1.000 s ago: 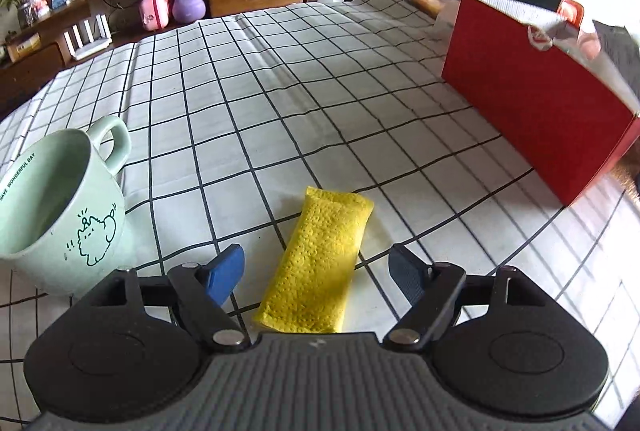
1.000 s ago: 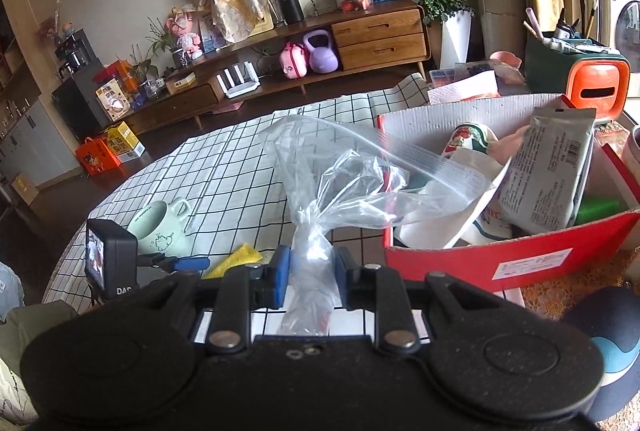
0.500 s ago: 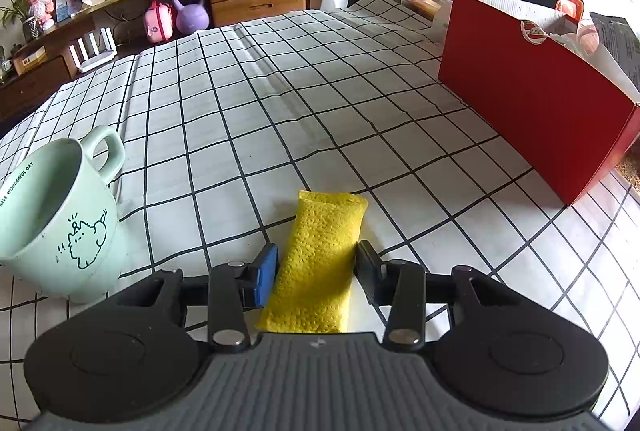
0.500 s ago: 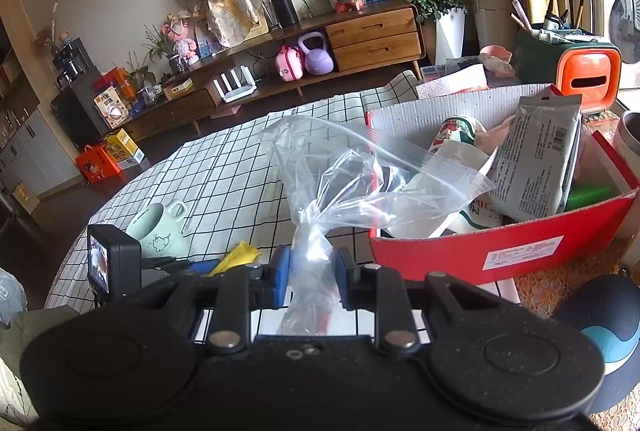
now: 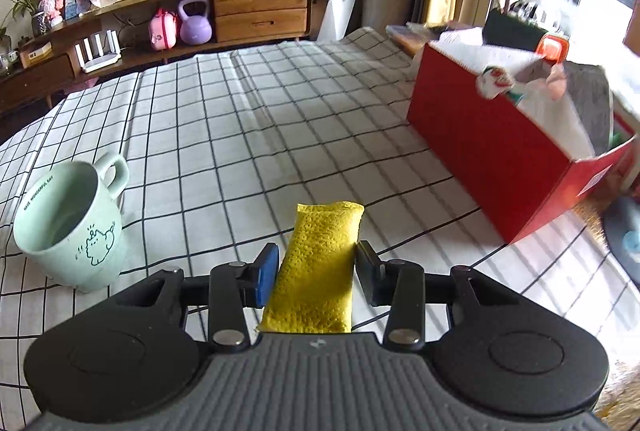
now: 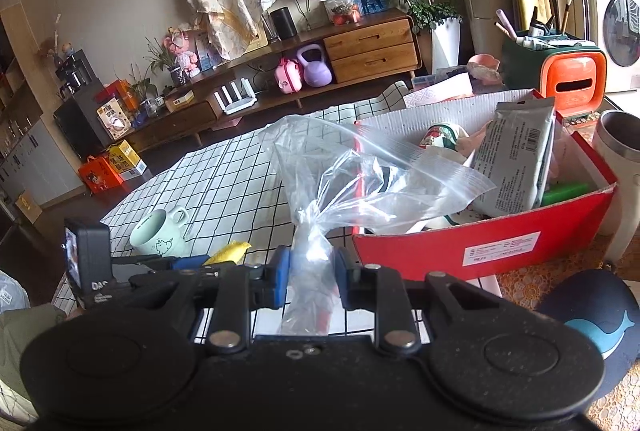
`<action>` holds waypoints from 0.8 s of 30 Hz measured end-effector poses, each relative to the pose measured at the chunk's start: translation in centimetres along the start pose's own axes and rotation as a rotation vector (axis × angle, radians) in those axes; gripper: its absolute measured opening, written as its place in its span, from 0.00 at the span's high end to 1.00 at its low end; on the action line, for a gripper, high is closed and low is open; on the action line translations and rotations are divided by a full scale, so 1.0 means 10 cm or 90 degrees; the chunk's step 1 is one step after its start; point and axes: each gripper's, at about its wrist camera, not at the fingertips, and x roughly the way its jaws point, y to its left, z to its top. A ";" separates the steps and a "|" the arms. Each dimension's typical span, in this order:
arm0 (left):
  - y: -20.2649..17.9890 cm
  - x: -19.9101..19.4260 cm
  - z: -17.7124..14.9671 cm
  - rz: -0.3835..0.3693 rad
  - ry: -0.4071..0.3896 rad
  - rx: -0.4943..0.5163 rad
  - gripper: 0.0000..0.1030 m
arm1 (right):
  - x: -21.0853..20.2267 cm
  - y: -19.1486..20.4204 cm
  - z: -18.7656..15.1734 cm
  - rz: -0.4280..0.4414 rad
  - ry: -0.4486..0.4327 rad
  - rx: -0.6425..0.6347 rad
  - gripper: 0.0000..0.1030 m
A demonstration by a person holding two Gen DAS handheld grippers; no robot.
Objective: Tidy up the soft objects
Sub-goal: 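Lift and carry the yellow sponge and zip bag over the red box with both grippers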
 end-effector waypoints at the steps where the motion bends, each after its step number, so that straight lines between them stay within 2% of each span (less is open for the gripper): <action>1: -0.03 -0.05 0.03 -0.006 -0.004 -0.002 0.61 | -0.02 -0.02 0.00 -0.001 -0.002 0.001 0.77; 4: -0.15 -0.21 0.11 -0.027 -0.018 0.000 0.63 | -0.10 -0.07 0.00 -0.007 -0.010 0.003 0.77; 7: -0.29 -0.33 0.23 -0.054 -0.024 0.002 0.77 | -0.18 -0.16 0.02 -0.016 -0.021 0.009 0.77; 12: -0.60 -0.41 0.46 -0.097 -0.037 0.027 0.77 | -0.23 -0.35 0.07 -0.040 -0.032 0.025 0.77; 16: -0.61 -0.31 0.63 -0.119 -0.035 0.002 0.77 | -0.28 -0.49 0.16 -0.059 -0.046 0.026 0.77; 19: -0.52 -0.17 0.56 -0.108 0.008 0.001 0.77 | -0.32 -0.58 0.23 -0.063 -0.056 0.034 0.77; 24: -0.28 0.04 0.25 -0.134 0.092 0.029 0.75 | -0.25 -0.65 0.18 -0.058 -0.050 0.045 0.77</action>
